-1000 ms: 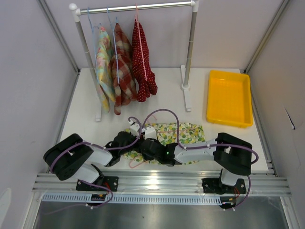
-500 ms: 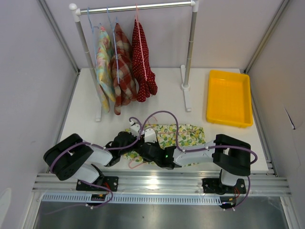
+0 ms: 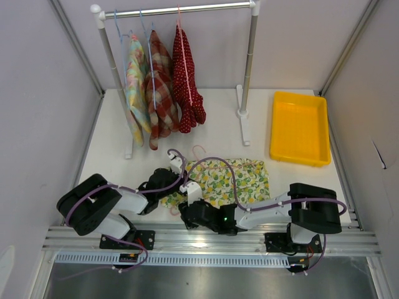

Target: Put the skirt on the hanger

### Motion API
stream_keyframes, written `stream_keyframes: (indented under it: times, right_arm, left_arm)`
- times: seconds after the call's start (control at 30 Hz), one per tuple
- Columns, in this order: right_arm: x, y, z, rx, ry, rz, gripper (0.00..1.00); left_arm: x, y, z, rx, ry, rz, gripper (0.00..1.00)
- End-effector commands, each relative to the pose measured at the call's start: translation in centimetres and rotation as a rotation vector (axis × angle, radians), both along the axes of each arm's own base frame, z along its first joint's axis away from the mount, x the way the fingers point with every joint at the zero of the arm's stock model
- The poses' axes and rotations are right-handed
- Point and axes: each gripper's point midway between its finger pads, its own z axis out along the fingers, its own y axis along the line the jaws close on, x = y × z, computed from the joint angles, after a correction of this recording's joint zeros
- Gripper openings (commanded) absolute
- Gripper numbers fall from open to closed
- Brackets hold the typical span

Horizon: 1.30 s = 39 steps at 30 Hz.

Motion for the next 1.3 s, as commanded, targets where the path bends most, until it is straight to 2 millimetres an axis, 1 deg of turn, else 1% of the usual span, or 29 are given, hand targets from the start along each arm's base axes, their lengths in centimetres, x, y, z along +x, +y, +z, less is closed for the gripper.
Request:
stream_keyframes:
  times: [0.0,0.07,0.1,0.13,0.2,0.23,0.3,0.33,0.4,0.53,0.57,0.6,0.77,0.8,0.9,0.93,0.97,1.0,1.07,1.1,1.17,1.2,1.23,1.27]
  right_arm:
    - [0.5,1.1,3.1,0.125,-0.018,-0.023,0.54]
    - [0.7,1.1,3.2,0.113,-0.030,-0.024,0.54]
    - [1.0,1.4,3.6,0.117,-0.042,-0.032,0.54]
    - [1.1,1.4,3.2,0.094,-0.050,-0.033,0.54]
    - [1.5,2.0,3.6,0.091,-0.070,-0.035,0.54]
    - [1.7,2.1,3.1,0.071,-0.084,-0.028,0.54]
    - [2.2,2.6,3.2,0.061,-0.108,-0.037,0.54]
    - [2.4,2.6,2.6,0.042,-0.118,-0.043,0.54]
    - [3.0,2.7,2.9,0.053,-0.143,-0.062,0.54]
    - [4.2,2.3,1.8,0.029,-0.161,-0.089,0.53]
    - [4.3,2.1,1.1,0.009,-0.164,-0.091,0.53]
    - [4.5,2.0,0.9,0.003,-0.166,-0.097,0.53]
    - [4.6,1.6,-1.0,-0.032,-0.161,-0.094,0.53]
    - [4.5,1.6,-1.7,-0.044,-0.158,-0.095,0.53]
    - [4.7,1.3,-2.5,-0.058,-0.158,-0.103,0.52]
    - [4.6,1.3,-2.6,-0.057,-0.155,-0.104,0.51]
    - [4.7,1.3,-2.7,-0.059,-0.157,-0.106,0.43]
    - [4.7,1.2,-2.7,-0.062,-0.159,-0.111,0.37]
    - [4.9,1.1,-2.6,-0.065,-0.161,-0.120,0.28]
    - [5.0,0.8,-2.5,-0.076,-0.169,-0.128,0.25]
    - [5.3,0.6,-1.7,-0.067,-0.173,-0.141,0.15]
    - [5.5,0.4,-1.5,-0.069,-0.175,-0.144,0.14]
    - [5.6,0.5,-0.6,-0.054,-0.181,-0.147,0.14]
    - [5.7,0.3,-0.2,-0.055,-0.187,-0.150,0.13]
  left_arm:
    - [1.8,-0.6,2.4,-0.057,-0.065,0.031,0.00]
    - [1.8,-0.6,2.4,-0.057,-0.065,0.031,0.00]
    - [1.8,-0.6,2.4,-0.057,-0.065,0.031,0.00]
    - [1.8,-0.6,2.4,-0.057,-0.065,0.030,0.00]
    - [1.8,-0.6,2.3,-0.055,-0.062,0.030,0.00]
    - [1.7,-0.6,2.3,-0.055,-0.061,0.028,0.00]
    - [1.8,-0.7,2.3,-0.057,-0.061,0.024,0.00]
    - [1.8,-0.7,2.3,-0.056,-0.060,0.024,0.00]
    - [1.8,-0.8,2.3,-0.056,-0.058,0.021,0.00]
    - [1.9,-1.0,2.3,-0.055,-0.054,0.015,0.00]
    - [1.8,-0.9,2.2,-0.053,-0.050,0.016,0.00]
    - [1.9,-1.0,2.3,-0.053,-0.052,0.015,0.00]
    - [1.9,-0.9,2.1,-0.044,-0.050,0.015,0.00]
    - [2.0,-0.9,2.2,-0.046,-0.049,0.015,0.00]
    - [1.9,-0.9,2.0,-0.043,-0.044,0.011,0.00]
    - [1.8,-0.9,1.9,-0.041,-0.042,0.007,0.00]
    - [1.9,-0.9,2.0,-0.043,-0.044,0.007,0.00]
    - [1.8,-0.9,2.0,-0.041,-0.042,0.006,0.00]
    - [1.8,-1.0,2.0,-0.039,-0.044,0.003,0.00]
    - [1.7,-0.9,1.9,-0.036,-0.041,0.001,0.00]
    - [1.7,-0.9,1.9,-0.036,-0.041,0.001,0.00]
    - [1.8,-0.9,1.9,-0.038,-0.043,0.001,0.00]
    - [1.7,-1.0,2.0,-0.041,-0.045,-0.002,0.00]
    - [1.7,-0.9,1.9,-0.040,-0.042,0.000,0.00]
